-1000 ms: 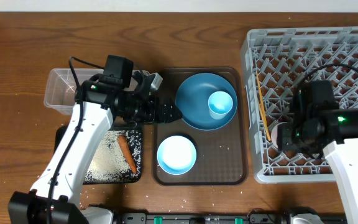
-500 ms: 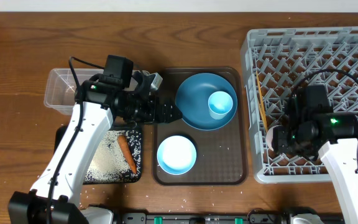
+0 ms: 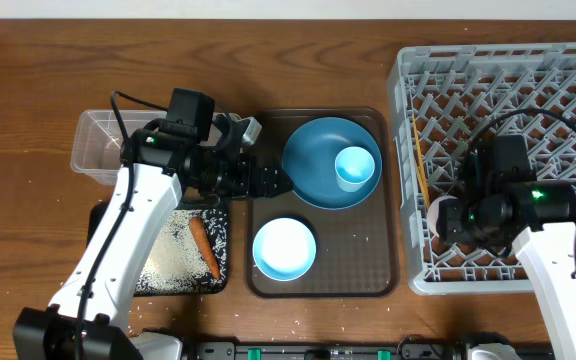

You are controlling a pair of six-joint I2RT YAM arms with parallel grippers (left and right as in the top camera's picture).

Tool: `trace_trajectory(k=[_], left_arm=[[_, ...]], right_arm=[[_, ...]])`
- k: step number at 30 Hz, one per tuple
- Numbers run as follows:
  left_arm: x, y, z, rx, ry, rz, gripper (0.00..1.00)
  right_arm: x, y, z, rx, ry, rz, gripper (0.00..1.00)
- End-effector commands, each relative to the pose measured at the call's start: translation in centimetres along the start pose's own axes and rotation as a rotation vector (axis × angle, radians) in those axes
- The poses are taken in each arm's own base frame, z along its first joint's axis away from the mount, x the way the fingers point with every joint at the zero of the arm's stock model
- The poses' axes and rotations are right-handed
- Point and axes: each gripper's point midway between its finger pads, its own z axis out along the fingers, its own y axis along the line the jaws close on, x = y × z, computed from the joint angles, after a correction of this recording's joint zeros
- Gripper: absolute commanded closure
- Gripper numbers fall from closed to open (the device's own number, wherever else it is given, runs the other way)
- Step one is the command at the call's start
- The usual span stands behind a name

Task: Sort waste into correct bins and load items into the dishwasher rack
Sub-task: 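Lower the pink cup upside down into the rack with the right gripper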

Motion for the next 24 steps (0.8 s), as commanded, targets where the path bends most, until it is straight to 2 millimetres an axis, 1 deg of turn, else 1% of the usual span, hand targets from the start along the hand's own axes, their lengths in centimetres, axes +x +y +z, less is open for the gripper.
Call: trace_trajectory(k=[1,3,7,9,13,16,21,24], left_arm=[[0.10,0.40,0.03,-0.014,0.001,0.003,0.05],[0.09,0.39,0.03,-0.014,0.001,0.003,0.05],[0.10,0.41,0.03,-0.014,0.001,0.003,0.05],[0.10,0.40,0.03,-0.014,0.001,0.003,0.05],[0.10,0.40,0.03,-0.014,0.001,0.003,0.05],[0.09,0.40,0.03,-0.014,0.001,0.003,0.05],[0.09,0.40,0.03,-0.014,0.001,0.003,0.05],[0.10,0.39,0.03,-0.014,0.001,0.003,0.05]], right_arm=[[-0.17,-0.21,0.03,-0.003,-0.007,0.028,0.69],[-0.14,-0.21,0.03,-0.003,-0.006,0.028,0.69],[0.21,-0.26,0.05,-0.001,0.009,0.028,0.66],[0.29,-0.27,0.05,-0.001,0.012,0.028,0.59],[0.30,-0.27,0.05,0.000,0.012,0.028,0.47],[0.33,-0.28,0.05,0.000,0.013,0.028,0.43],[0.33,-0.28,0.05,0.000,0.013,0.028,0.42],[0.40,-0.29,0.05,0.000,0.016,0.028,0.35]])
